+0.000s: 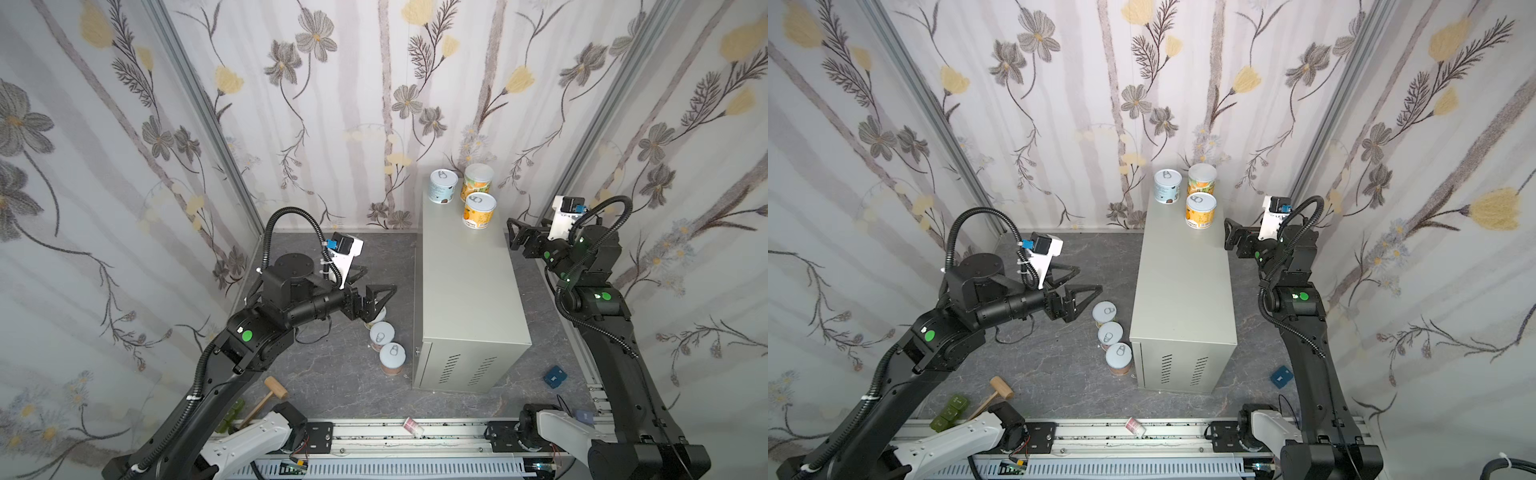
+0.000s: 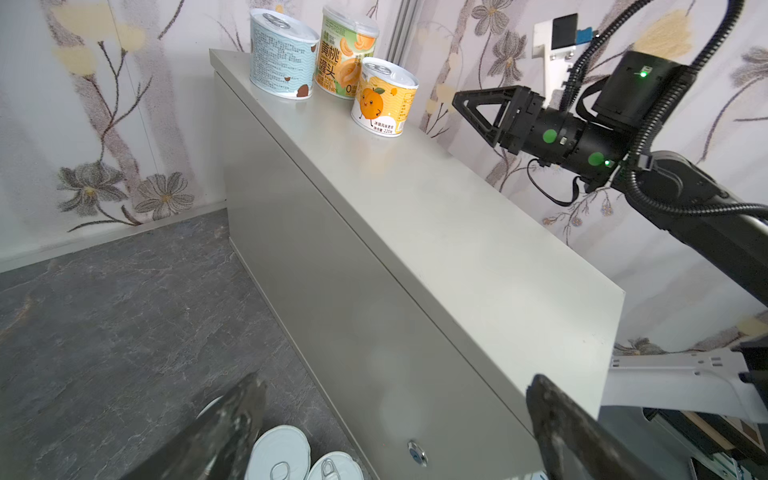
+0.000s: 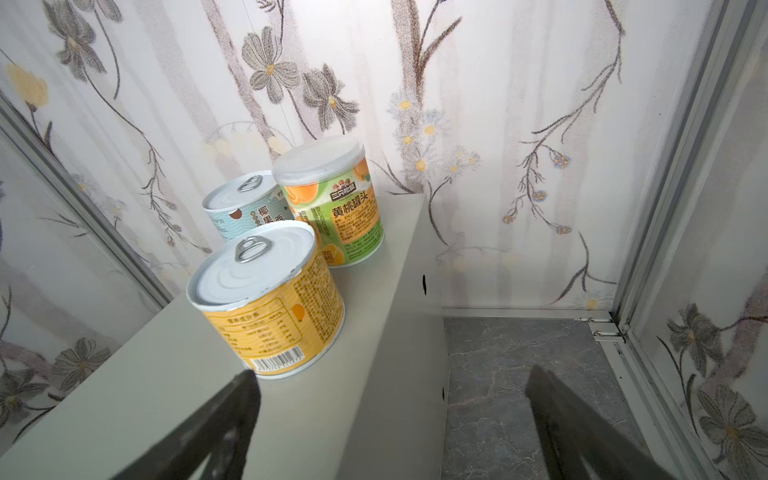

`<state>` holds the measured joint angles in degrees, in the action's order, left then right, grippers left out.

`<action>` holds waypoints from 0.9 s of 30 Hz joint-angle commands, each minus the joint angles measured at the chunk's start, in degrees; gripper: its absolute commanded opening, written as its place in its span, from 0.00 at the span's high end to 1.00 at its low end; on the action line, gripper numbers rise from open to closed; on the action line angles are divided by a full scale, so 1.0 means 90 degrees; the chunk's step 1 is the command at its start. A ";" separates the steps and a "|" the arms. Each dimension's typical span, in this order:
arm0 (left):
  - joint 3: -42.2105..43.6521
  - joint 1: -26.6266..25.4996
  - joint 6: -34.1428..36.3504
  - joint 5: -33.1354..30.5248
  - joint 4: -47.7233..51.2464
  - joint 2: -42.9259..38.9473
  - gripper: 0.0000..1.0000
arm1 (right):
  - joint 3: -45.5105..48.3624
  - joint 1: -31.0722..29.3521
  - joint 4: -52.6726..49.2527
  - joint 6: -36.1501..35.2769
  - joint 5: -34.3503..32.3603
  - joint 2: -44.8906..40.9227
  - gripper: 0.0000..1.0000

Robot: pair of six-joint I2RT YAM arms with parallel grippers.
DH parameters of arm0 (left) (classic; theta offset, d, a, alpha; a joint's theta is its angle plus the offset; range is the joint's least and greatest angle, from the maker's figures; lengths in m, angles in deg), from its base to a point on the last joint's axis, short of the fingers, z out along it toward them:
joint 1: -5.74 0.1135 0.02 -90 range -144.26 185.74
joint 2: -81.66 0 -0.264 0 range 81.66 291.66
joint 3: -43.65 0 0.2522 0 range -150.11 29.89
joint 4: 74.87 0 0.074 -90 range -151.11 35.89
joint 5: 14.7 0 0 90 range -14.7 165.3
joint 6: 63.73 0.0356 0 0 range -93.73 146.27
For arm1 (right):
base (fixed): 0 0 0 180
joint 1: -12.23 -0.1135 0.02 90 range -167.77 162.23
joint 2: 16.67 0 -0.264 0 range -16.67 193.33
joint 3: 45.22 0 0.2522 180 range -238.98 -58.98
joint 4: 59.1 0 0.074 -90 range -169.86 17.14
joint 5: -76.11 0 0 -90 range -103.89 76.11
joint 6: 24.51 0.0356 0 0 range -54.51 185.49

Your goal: Place and organize the canned foods onto the counter

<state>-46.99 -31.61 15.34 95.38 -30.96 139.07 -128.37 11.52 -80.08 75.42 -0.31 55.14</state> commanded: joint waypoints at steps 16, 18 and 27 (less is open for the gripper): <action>0.0300 0.0008 -0.0173 -0.0893 -0.0674 -0.0234 0.00 | -0.1151 -0.3610 0.0011 0.0201 -0.2208 0.0957 0.00; 0.0309 0.0013 -0.0135 -0.1012 -0.0570 -0.0346 0.00 | -0.1371 -0.3768 0.0173 0.0365 -0.2478 0.1335 0.00; 0.0408 0.0018 -0.0142 -0.1190 -0.0412 -0.0624 0.00 | -0.3479 -0.4495 -0.0579 0.0713 -0.4552 0.3440 0.00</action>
<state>-43.50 -31.54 14.24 85.83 -34.26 133.91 -156.21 -28.33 -83.28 79.62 -31.85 83.06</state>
